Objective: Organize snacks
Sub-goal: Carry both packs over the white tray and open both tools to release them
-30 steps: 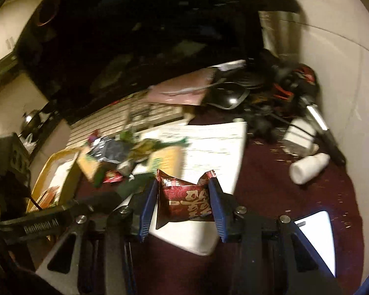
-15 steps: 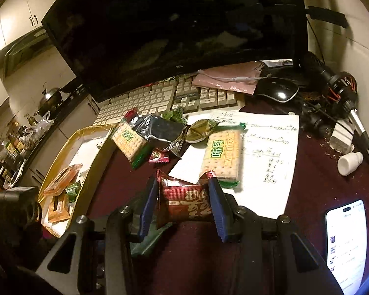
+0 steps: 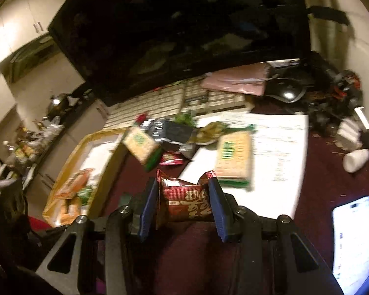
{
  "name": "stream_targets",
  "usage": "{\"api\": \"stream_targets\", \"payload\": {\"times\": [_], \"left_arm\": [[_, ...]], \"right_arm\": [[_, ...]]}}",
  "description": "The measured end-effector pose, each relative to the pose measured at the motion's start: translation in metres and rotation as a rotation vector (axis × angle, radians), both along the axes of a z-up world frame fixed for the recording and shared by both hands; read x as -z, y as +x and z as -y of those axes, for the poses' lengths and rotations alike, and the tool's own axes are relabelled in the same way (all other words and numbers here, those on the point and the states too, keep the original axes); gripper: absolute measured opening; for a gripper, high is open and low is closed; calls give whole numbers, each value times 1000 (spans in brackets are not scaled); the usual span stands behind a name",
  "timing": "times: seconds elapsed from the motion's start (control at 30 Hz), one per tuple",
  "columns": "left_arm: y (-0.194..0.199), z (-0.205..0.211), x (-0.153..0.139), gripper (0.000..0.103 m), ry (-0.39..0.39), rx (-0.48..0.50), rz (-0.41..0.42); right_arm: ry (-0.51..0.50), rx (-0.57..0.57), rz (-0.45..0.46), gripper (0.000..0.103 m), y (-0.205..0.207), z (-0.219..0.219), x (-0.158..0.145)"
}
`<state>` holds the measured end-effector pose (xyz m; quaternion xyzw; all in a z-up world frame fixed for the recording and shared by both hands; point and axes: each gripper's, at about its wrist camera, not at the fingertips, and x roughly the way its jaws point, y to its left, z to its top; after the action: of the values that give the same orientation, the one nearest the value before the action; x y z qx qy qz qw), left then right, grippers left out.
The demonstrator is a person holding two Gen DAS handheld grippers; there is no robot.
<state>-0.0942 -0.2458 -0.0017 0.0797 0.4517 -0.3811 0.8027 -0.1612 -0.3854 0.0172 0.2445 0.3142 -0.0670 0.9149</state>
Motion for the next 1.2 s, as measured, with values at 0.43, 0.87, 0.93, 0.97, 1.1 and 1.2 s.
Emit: {"api": "stream_targets", "payload": {"times": [0.43, 0.87, 0.93, 0.97, 1.1, 1.2], "left_arm": [[106, -89, 0, 44, 27, -380, 2], [102, -95, 9, 49, 63, -337, 51], [97, -97, 7, 59, 40, -331, 58], [94, -98, 5, 67, 22, -329, 62], [78, -99, -10, 82, -16, -337, 124], [68, -97, -19, 82, -58, -328, 130]], "right_arm": [[117, -347, 22, 42, 118, -81, 9], [178, -427, -116, 46, 191, -112, 35], [202, -433, -108, 46, 189, -110, 36], [216, -431, -102, 46, 186, -108, 35], [230, -399, -14, 55, 155, -94, 16], [264, -372, 33, 58, 132, -75, 8]]}}
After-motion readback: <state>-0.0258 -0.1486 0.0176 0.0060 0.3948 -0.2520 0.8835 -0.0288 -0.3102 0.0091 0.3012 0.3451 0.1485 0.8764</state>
